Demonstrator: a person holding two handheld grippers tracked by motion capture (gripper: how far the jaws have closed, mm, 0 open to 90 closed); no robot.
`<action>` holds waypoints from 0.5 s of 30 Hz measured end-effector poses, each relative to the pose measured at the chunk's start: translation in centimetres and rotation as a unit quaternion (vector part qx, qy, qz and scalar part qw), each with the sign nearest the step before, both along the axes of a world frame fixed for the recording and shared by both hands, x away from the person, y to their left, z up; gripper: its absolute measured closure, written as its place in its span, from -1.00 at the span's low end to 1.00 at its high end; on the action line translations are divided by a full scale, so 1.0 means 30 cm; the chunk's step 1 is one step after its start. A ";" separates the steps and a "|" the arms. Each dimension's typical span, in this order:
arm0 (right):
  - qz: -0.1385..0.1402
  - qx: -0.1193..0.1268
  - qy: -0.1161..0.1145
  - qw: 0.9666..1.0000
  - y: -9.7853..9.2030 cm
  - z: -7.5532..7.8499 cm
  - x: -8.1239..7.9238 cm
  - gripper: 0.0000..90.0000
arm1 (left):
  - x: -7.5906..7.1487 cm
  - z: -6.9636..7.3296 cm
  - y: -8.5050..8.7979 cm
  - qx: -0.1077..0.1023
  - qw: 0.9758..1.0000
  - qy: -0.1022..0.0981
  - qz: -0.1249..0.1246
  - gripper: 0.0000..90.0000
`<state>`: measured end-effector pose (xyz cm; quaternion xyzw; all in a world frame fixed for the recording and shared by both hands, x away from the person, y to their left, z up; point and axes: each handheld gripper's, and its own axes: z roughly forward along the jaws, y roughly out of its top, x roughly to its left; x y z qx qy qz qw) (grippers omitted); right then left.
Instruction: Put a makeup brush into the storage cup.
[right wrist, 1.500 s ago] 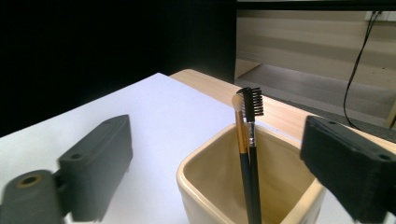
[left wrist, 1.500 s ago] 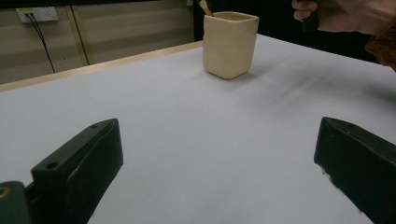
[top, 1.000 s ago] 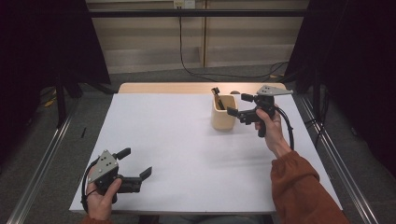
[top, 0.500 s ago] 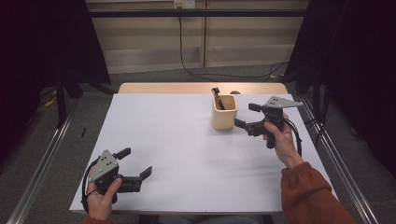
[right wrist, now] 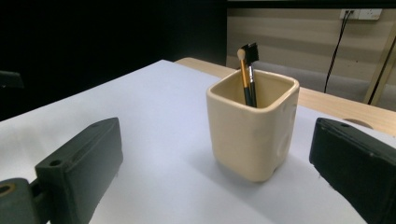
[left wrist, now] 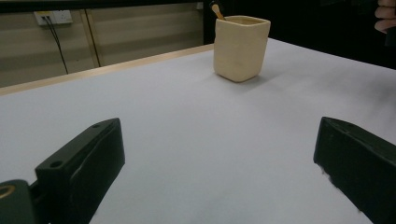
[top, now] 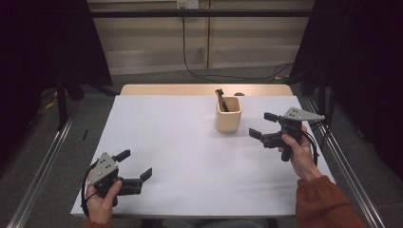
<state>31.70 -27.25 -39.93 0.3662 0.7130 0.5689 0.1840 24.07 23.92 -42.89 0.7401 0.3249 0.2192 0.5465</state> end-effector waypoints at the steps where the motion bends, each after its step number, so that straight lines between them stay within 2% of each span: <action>1: -0.001 -0.001 -0.001 1.000 -0.003 0.000 -0.009 -0.96 | -0.001 0.000 -0.002 0.000 1.000 0.000 0.000 -0.96; 9: -0.005 -0.003 -0.006 1.000 -0.024 -0.003 -0.085 -0.96 | 0.002 -0.001 0.001 0.000 1.000 0.001 0.000 -0.96; 15: -0.022 -0.006 -0.007 1.000 -0.042 -0.017 -0.133 -0.97 | 0.001 -0.001 0.002 -0.001 1.000 0.001 0.003 -0.97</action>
